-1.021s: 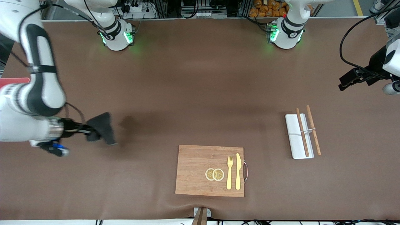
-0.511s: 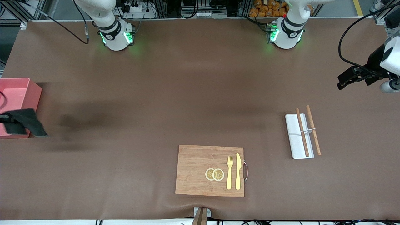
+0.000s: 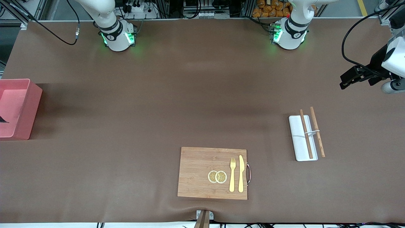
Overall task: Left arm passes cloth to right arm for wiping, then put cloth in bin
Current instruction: 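Carry the cloth with the right gripper into the pink bin, then open the right gripper to drop the cloth in the bin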
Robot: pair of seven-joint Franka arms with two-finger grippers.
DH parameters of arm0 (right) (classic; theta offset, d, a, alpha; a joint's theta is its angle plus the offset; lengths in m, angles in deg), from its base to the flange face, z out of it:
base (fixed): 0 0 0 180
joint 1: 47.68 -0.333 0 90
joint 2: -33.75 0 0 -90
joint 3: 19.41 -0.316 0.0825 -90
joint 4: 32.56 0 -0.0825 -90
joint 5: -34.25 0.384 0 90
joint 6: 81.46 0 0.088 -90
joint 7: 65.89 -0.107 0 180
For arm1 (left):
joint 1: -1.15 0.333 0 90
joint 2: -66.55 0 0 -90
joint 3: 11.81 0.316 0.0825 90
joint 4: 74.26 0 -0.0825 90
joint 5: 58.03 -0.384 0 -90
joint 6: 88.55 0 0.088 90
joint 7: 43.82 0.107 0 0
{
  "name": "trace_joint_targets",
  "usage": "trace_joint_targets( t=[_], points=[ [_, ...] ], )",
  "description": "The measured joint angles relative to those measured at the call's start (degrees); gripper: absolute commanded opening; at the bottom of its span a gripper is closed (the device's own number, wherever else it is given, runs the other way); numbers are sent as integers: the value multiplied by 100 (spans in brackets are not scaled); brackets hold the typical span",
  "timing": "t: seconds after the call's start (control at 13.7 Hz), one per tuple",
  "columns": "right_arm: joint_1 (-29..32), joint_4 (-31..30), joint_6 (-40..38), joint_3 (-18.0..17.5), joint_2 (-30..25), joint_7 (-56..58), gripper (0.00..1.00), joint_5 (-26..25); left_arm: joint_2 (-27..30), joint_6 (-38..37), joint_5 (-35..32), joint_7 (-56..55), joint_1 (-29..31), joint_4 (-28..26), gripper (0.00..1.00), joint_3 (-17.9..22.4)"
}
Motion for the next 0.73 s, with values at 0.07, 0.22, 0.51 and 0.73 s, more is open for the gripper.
trace_joint_targets(
  t=[0.07,0.22,0.51,0.73],
  points=[
    [135,-11,110,-3,225,87,0,0,0,51,0,1,-11,-13,100,-4],
    [341,-31,568,-6,715,161,28,2,1,113,0,1,-30,-30,100,-9],
    [538,-73,853,-12,1308,184,100,63,20,138,0,143,-38,-30,100,-3],
    [579,-38,672,-60,1303,286,100,187,28,131,0,187,-38,-31,100,24]
  ],
)
